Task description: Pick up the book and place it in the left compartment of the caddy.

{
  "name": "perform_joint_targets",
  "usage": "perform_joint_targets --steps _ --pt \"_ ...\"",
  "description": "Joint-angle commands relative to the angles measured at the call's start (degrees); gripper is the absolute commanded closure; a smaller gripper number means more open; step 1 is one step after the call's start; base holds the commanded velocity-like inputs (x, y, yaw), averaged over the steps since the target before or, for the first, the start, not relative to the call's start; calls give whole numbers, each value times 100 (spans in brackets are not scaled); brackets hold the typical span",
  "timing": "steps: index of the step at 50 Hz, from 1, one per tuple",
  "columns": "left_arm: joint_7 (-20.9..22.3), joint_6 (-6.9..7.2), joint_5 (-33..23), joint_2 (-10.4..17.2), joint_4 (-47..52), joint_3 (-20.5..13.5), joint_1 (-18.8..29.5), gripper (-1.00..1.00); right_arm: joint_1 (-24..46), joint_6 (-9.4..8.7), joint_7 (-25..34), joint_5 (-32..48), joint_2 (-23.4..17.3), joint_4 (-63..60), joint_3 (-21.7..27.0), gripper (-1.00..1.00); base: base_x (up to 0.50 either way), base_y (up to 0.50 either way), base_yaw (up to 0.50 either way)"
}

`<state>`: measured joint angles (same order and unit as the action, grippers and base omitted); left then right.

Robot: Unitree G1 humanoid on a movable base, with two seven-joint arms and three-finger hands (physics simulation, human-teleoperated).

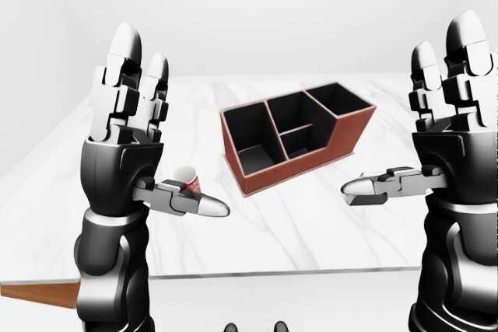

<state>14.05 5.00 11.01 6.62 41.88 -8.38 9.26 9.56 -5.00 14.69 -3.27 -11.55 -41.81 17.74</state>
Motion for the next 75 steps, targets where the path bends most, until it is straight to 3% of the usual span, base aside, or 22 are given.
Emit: perform_joint_targets --steps 1,25,44,54,75 --pt "14 0 9 0 10 -16 -24 -100 -14 0 5 35 22 0 -54 -100 26 0 0" --pt "41 0 -31 -12 25 19 -58 -100 -83 0 53 7 50 -42 41 -100 26 0 0" --pt "64 0 -58 -18 -47 -34 -125 -100 -329 0 357 -131 111 -225 6 -100 -1 0 -9" --pt "90 0 -56 -17 -43 -37 -177 -100 -434 0 437 451 178 -175 -238 -100 -4 0 -27" --pt "118 0 -79 -27 -104 -45 -225 -100 -390 0 562 441 195 -153 -80 -100 9 -1 0"
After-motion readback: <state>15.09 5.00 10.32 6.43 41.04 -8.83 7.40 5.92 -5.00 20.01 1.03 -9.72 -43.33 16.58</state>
